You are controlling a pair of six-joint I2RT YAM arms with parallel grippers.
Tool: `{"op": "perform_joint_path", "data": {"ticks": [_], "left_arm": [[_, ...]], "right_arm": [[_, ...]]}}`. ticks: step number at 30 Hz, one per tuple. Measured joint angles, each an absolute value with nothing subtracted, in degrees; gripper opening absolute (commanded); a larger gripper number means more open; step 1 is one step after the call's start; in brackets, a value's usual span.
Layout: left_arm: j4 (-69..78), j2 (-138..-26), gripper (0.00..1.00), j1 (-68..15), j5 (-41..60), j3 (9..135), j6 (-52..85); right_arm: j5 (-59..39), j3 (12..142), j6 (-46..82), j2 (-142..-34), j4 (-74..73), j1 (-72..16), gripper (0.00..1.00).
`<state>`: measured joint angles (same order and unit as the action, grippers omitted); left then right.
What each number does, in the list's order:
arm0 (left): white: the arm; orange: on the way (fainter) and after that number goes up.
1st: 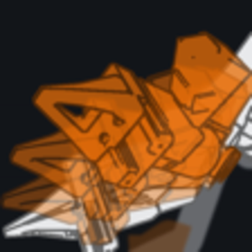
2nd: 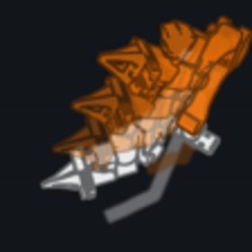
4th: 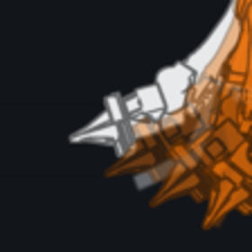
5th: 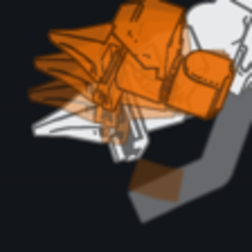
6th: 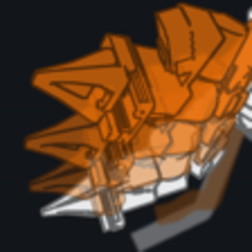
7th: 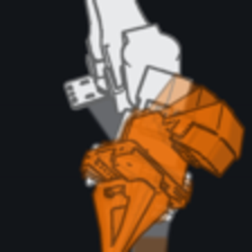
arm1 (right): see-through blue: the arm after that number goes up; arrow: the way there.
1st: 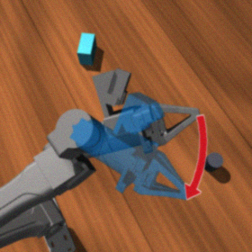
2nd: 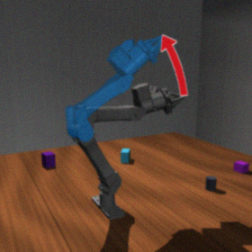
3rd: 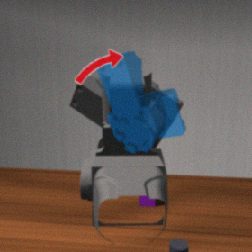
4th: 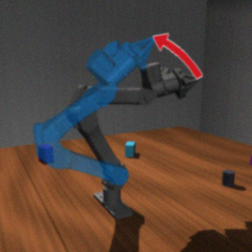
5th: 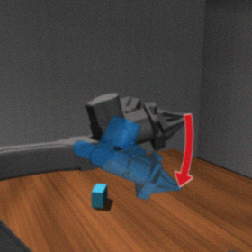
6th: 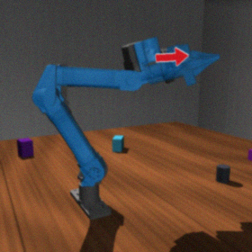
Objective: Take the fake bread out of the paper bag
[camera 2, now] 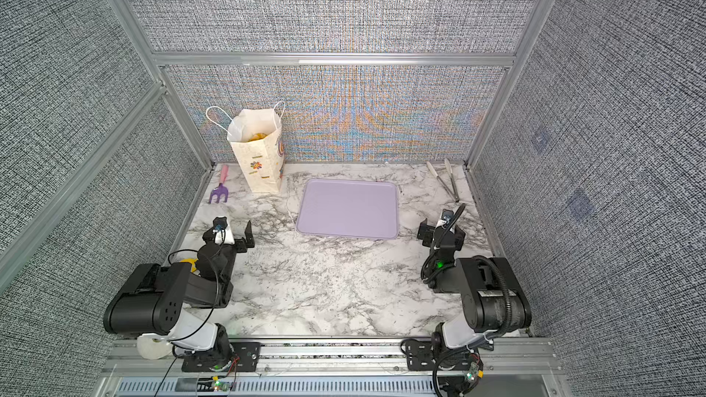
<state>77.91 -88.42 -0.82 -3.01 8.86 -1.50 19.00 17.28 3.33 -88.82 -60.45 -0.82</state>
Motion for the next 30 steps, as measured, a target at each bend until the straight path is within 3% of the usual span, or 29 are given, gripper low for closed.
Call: {"op": "perform_joint_path", "data": {"ticks": [30], "left_arm": [[77.91,-88.42,0.99,-1.48,-3.38,8.91,-1.52]], "right_arm": [[18.98,17.28,3.77,-88.82,-60.47,-0.43,0.99]]}}
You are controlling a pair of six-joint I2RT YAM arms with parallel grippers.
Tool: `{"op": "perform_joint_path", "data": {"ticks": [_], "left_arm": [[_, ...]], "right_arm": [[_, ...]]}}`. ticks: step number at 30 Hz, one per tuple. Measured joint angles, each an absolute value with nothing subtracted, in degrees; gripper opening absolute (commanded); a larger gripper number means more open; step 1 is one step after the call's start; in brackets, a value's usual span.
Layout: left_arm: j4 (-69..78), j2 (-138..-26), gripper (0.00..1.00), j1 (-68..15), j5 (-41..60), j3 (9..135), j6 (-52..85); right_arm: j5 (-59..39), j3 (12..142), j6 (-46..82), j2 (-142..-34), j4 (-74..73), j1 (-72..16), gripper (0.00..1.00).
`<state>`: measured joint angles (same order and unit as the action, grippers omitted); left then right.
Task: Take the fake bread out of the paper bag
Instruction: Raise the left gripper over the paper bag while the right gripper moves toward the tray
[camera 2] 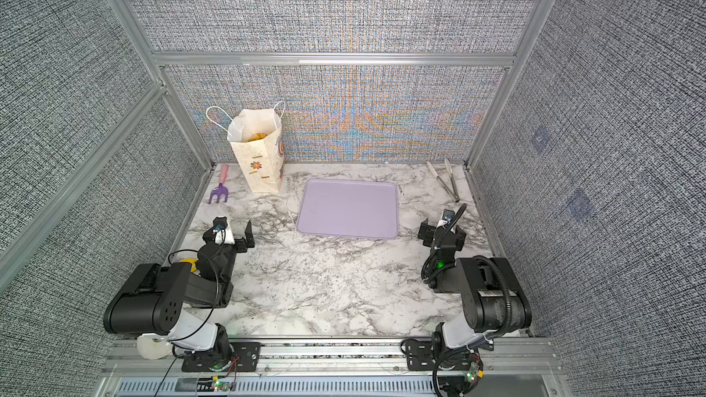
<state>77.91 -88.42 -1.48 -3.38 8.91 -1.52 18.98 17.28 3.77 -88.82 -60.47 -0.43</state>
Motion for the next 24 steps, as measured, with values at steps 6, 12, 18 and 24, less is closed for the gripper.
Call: {"op": "perform_joint_path", "data": {"ticks": [6,12,18,24], "left_arm": [[81.52,-87.37,0.99,-5.17,-8.51,5.37,-2.76],[76.09,-67.92,1.0,-16.21,-26.04,6.55,-6.46],[46.09,-47.99,1.0,-16.69,-36.03,23.18,1.43],[11.11,-57.21,0.99,-15.59,-32.29,57.23,5.41]], "right_arm": [[19.53,14.61,3.57,-86.35,-61.23,-1.74,0.99],[26.83,13.61,0.99,-66.41,-54.5,-9.28,0.99],[23.33,28.58,13.98,-51.05,-26.76,-6.37,0.99],[6.22,45.19,22.85,-56.23,-2.63,-5.91,0.99]]}}
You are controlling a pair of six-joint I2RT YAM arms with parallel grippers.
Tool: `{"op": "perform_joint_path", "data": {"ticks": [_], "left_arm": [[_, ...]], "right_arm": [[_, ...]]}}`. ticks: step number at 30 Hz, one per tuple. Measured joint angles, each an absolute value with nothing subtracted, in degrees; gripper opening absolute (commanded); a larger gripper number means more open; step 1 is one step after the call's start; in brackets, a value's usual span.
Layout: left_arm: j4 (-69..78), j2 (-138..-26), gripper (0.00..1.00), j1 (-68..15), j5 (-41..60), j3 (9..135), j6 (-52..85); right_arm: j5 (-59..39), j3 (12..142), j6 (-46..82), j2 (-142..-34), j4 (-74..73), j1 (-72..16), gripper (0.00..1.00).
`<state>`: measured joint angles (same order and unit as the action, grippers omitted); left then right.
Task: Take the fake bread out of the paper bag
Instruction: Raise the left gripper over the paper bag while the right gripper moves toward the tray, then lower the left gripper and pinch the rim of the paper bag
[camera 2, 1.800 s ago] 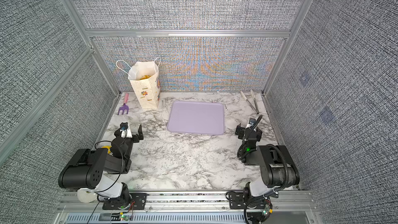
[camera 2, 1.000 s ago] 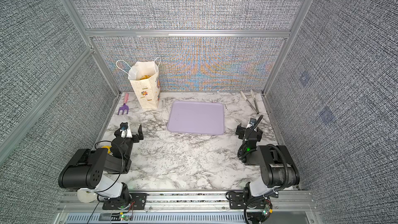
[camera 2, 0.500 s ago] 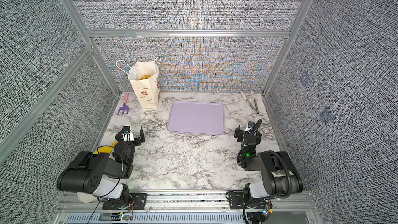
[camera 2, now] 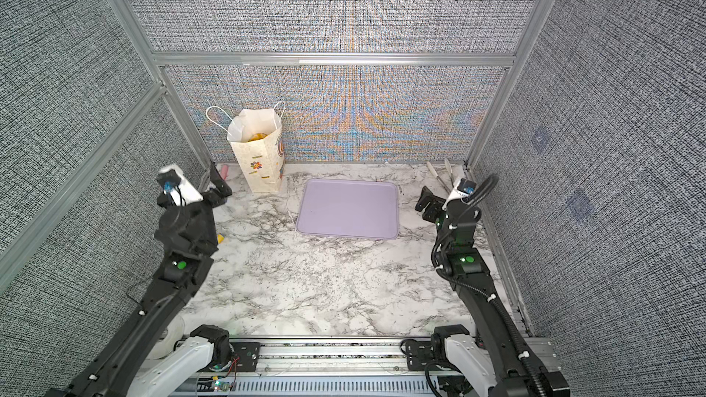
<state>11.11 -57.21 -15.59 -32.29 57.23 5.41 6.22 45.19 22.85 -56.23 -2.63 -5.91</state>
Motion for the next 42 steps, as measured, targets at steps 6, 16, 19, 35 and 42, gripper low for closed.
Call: {"op": "perform_joint_path", "data": {"ticks": [6,16,19,35,42], "left_arm": [[-25.74,-88.62,1.0,-14.2,-26.89,106.98,9.06],[-48.69,-108.79,0.99,3.14,-2.92,130.47,17.65],[-48.93,-111.15,0.98,5.74,3.73,130.47,19.66],[-41.78,-125.12,0.86,8.88,16.97,137.05,24.4],[-38.33,-129.05,0.77,8.84,20.12,138.19,27.44]], "right_arm": [[-8.54,48.16,27.07,-59.27,3.01,-8.91,0.97],[-13.32,53.82,26.79,-57.67,12.19,-14.13,0.95],[-13.23,51.7,26.13,-54.92,14.31,-16.14,0.95],[-7.22,56.69,20.86,-49.3,26.7,-21.56,0.95],[-4.86,56.12,20.49,-48.51,29.12,-22.39,0.95]]}}
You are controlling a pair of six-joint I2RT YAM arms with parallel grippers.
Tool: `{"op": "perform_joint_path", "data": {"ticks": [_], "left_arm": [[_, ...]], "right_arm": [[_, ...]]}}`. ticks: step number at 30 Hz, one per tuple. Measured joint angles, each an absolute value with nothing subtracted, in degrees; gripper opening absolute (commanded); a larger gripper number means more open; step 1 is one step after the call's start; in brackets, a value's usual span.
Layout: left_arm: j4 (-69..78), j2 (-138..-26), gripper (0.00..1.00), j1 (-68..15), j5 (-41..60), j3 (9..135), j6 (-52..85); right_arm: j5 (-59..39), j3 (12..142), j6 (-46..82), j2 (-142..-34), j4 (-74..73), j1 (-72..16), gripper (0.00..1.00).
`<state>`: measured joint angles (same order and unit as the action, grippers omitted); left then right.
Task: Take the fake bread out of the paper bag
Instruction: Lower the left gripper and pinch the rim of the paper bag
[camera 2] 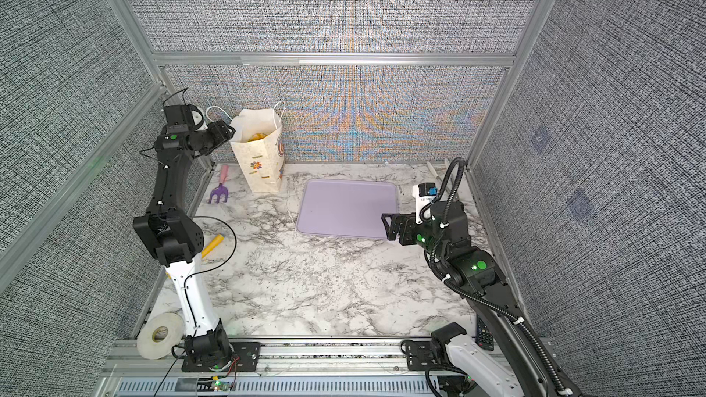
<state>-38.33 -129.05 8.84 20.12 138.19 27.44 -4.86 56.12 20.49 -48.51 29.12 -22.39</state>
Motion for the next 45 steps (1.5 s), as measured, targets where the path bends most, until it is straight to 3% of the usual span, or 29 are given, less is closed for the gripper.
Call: {"op": "perform_joint_path", "data": {"ticks": [5,19,28,39,45], "left_arm": [[-36.71,-130.56,0.65,8.86,20.71,138.5,28.18],[-34.87,-132.46,0.46,7.88,20.38,138.85,27.94],[-35.03,-134.06,0.01,6.63,18.92,141.21,26.3],[-36.51,-131.55,0.0,4.73,18.83,140.7,22.35],[-38.2,-122.61,0.0,4.84,20.78,129.54,19.53]], "right_arm": [[-3.92,55.99,20.49,-48.47,29.91,-22.85,0.95],[-2.11,56.01,20.67,-49.45,30.68,-24.4,0.95],[-0.08,56.71,20.6,-49.36,32.36,-25.58,0.95],[2.57,56.71,20.93,-48.27,34.06,-26.98,0.95],[3.99,56.71,21.8,-47.72,34.09,-28.99,0.95]]}}
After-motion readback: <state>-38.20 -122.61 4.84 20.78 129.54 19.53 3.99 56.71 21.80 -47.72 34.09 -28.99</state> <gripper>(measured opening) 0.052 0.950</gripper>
